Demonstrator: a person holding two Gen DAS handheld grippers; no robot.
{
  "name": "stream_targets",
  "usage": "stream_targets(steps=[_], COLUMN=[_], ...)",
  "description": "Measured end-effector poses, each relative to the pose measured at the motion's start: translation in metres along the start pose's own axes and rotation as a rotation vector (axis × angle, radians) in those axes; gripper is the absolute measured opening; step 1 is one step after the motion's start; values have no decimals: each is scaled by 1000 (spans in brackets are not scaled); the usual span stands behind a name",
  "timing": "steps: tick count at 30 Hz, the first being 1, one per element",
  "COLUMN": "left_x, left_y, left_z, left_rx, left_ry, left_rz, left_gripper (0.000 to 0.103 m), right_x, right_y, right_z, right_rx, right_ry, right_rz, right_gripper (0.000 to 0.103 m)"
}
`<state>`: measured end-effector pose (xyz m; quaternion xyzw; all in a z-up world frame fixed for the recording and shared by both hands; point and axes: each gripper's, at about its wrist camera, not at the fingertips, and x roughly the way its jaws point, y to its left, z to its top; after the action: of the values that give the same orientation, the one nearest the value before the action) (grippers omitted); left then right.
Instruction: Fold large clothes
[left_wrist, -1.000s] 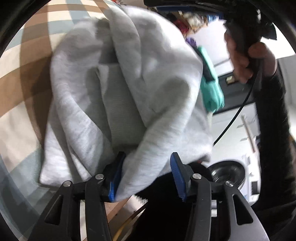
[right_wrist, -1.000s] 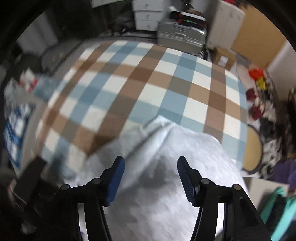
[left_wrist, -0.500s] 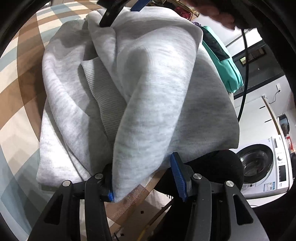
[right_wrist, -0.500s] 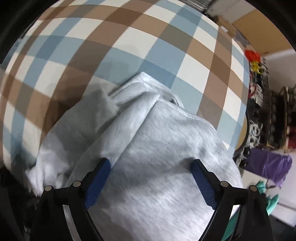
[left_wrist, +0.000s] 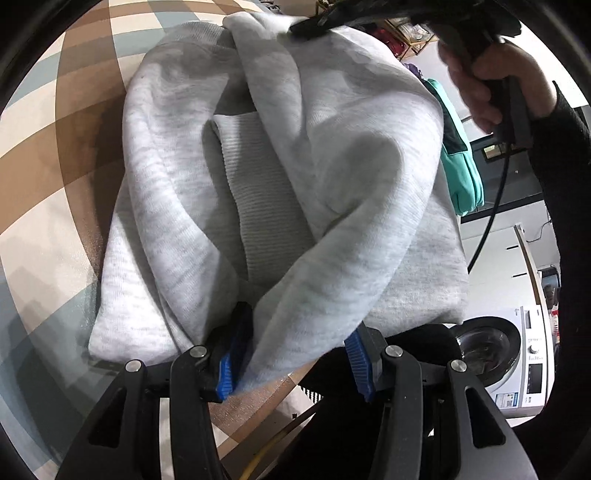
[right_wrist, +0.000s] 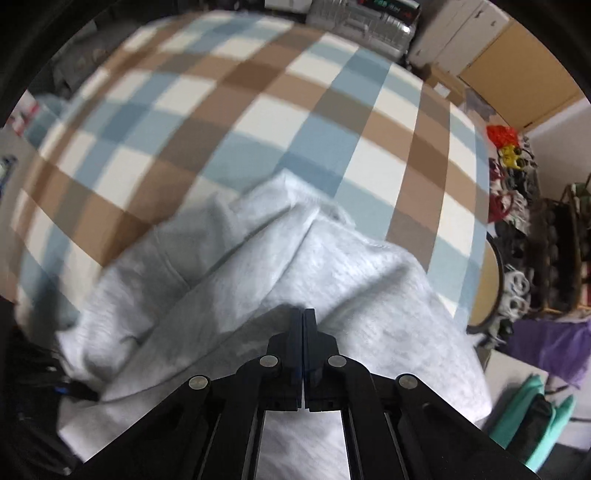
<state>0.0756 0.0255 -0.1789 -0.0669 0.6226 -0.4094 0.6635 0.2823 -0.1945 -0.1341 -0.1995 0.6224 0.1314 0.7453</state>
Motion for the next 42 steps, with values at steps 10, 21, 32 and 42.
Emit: stream_targets(steps=[10,21,32,42], left_x=[-2,-10,-18,-15], left_y=[13,28,20,50], left_z=[10,27,44,46], left_rx=[2,17,50,-117], left_ry=[11,-8,-114,-62], left_rz=[-20,-92,-110,-118], left_gripper=[43,43,44,42], right_x=[-4,19,-40,-59], right_y=[-58,-32,-31,-55], right_z=[33,15,-39,-40], right_rx=[18,-271,-136,45], right_ry=[-17,78,-316,-482], right_rz=[116,234,89,-45], right_gripper=[95,17,6,5])
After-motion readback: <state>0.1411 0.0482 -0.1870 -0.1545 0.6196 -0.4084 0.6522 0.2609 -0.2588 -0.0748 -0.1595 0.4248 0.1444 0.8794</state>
